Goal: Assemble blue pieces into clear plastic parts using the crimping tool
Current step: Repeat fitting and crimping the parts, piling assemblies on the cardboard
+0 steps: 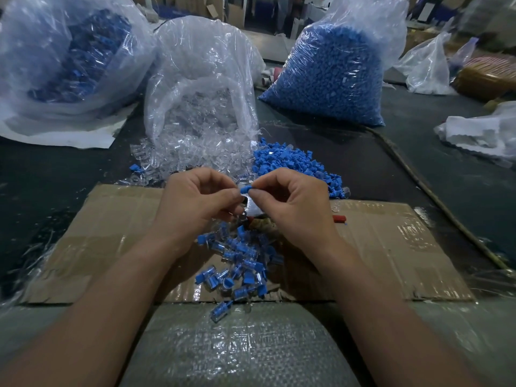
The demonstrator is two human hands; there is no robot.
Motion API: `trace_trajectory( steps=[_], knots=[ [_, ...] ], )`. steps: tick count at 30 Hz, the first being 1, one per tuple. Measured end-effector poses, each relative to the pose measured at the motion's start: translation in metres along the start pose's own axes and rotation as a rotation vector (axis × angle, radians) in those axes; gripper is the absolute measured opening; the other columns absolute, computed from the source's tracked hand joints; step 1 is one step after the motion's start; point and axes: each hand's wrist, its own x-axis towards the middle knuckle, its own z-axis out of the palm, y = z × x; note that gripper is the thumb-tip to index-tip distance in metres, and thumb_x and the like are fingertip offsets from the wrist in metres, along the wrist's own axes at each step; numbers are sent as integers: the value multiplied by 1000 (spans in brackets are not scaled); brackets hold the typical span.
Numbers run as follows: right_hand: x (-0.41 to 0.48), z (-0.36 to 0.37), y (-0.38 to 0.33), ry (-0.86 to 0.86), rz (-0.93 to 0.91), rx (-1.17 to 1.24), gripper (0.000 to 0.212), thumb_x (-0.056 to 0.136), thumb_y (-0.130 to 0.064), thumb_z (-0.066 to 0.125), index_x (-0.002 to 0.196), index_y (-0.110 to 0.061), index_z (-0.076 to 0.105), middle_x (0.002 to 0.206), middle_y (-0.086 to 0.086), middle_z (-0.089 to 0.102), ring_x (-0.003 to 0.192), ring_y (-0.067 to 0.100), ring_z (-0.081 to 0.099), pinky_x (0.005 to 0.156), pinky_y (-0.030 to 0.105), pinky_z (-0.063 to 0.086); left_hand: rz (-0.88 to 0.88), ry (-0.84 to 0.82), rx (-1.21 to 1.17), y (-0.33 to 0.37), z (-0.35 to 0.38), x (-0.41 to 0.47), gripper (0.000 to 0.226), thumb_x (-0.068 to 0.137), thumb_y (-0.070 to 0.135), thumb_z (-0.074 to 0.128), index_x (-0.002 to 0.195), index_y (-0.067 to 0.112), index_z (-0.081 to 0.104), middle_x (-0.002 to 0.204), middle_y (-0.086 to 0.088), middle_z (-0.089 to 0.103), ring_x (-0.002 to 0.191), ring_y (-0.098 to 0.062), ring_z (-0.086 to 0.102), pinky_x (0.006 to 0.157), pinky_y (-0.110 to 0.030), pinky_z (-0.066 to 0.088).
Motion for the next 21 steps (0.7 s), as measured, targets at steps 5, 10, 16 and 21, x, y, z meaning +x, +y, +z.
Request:
trace_trajectory(
  steps=[5,10,16,21],
  knots=[
    [-2,2,2,26,-32,-144,7,78,-14,71,74,-11,67,61,-17,55,55,1,54,57,19,48,41,-12,25,1,1,-1,14,74,-5,66,73,8,63,60,-4,69,53,-11,65,50,-16,51],
    [-2,3,2,-21,-32,-180,11,78,-19,72,74,-11,66,60,-17,53,56,2,54,58,24,49,74,-37,65,1,1,-3,17,74,-5,66,73,11,63,60,-1,69,52,-8,64,50,-14,50],
    [-1,0,2,-43,-118,-97,23,77,-18,72,98,-10,67,86,-11,61,79,4,59,71,18,50,67,-54,23,3,-2,-2,17,75,-6,63,72,10,63,58,-2,68,50,-10,63,48,-15,49],
    [0,-3,7,-78,-209,18,29,73,-6,73,102,-4,69,92,5,70,86,11,65,79,25,54,-16,-77,-98,3,-2,-1,8,58,10,67,65,10,64,53,-6,65,45,-13,61,42,-18,48]
  ],
)
